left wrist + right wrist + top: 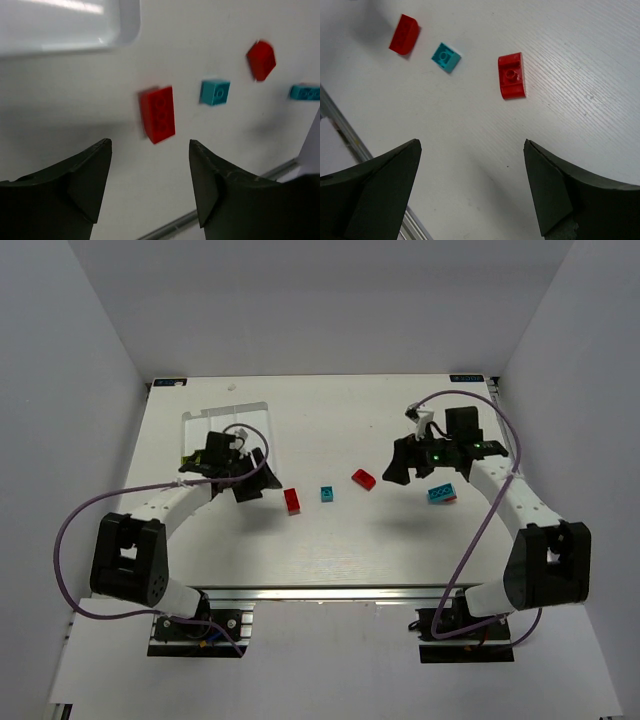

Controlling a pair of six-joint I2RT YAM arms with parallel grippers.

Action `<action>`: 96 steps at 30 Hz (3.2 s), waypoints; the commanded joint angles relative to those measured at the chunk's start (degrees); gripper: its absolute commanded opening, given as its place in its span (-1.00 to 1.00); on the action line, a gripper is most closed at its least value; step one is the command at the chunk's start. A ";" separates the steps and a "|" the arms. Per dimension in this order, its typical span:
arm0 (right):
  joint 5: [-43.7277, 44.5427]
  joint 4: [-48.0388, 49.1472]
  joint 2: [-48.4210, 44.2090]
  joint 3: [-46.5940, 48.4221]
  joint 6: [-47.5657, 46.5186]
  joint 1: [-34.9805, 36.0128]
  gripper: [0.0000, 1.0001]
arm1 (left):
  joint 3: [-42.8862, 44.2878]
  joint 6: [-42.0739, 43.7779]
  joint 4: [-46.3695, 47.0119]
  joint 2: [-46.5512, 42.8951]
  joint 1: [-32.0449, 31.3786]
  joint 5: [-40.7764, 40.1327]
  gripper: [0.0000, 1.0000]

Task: Sort the legos into containers by color

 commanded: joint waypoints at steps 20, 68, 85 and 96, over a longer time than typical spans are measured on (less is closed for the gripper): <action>14.97 3.00 -0.29 0.99 2.22 4.87 0.78 | 23.45 -17.80 -27.29 18.82 -24.87 -33.26 0.53; 11.10 3.09 -1.88 0.73 3.10 2.93 0.78 | 17.94 -4.37 -19.66 11.89 -28.13 -42.68 0.04; 10.40 3.00 -2.14 0.81 3.10 2.58 0.77 | 15.91 1.96 -17.18 5.91 -24.97 -46.70 -0.40; 9.35 2.48 -2.40 0.81 3.01 2.49 0.77 | 21.79 7.15 -16.75 9.50 -11.35 -49.00 -0.32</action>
